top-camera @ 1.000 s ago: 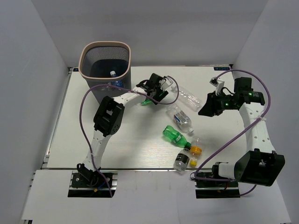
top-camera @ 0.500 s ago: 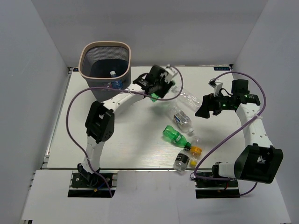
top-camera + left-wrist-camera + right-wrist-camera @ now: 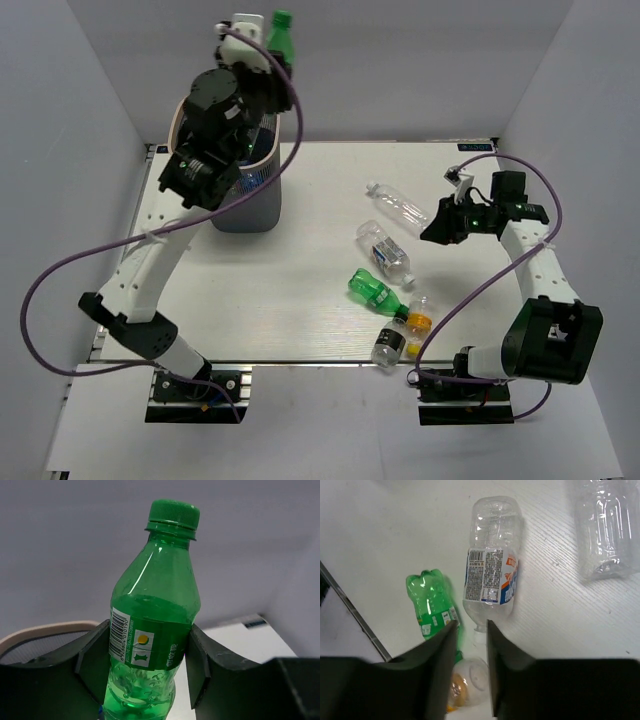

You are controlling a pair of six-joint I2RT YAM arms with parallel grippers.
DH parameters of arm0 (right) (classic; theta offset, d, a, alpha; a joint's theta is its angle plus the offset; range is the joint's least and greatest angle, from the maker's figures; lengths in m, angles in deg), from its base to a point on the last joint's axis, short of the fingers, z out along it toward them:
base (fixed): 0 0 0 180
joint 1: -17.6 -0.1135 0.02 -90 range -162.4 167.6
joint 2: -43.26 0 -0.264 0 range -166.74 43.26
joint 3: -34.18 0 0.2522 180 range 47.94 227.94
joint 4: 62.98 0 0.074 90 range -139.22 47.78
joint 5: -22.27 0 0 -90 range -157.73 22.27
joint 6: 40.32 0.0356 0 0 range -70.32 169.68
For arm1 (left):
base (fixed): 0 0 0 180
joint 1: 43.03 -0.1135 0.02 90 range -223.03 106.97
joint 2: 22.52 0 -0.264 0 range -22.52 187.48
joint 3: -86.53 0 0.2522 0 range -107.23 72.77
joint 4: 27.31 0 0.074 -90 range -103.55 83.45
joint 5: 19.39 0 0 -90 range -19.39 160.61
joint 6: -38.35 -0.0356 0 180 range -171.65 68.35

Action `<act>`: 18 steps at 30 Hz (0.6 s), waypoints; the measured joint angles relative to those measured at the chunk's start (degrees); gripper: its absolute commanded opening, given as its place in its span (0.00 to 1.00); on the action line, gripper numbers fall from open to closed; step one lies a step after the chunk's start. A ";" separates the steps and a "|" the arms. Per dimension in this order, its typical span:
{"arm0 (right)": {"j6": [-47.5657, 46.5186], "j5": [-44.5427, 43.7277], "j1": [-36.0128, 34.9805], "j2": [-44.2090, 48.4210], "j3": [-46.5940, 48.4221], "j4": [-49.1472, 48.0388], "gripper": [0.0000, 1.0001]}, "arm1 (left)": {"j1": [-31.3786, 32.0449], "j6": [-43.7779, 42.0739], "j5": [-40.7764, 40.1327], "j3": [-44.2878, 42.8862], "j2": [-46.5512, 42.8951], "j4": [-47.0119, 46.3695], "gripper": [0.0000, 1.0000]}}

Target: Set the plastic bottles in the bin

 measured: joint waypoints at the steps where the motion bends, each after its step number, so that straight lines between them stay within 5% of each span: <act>1: 0.31 -0.09 -0.17 -0.26 -0.04 -0.44 0.45 | -0.63 0.00 -3.06 1.01 -1.40 -0.42 0.34; 4: 0.44 -0.87 -1.16 -1.25 0.17 -1.55 0.76 | -3.78 0.11 -11.54 2.43 -2.75 0.24 0.41; 5: 0.61 -1.33 -1.60 -1.86 0.55 -1.77 0.76 | -4.94 0.24 -13.62 2.67 -2.36 0.85 0.41; 8: 0.48 -3.50 -3.08 -4.72 3.23 -2.36 0.87 | -8.83 0.76 -17.68 5.20 -0.55 2.40 0.61; 11: 0.63 -6.91 -4.70 -7.41 6.38 -3.04 0.89 | -12.63 1.60 -18.64 6.56 3.32 5.25 0.91; 18: 0.15 -14.23 -7.87 -12.59 13.20 -4.46 0.90 | -18.10 4.72 -15.28 3.04 11.85 11.19 0.99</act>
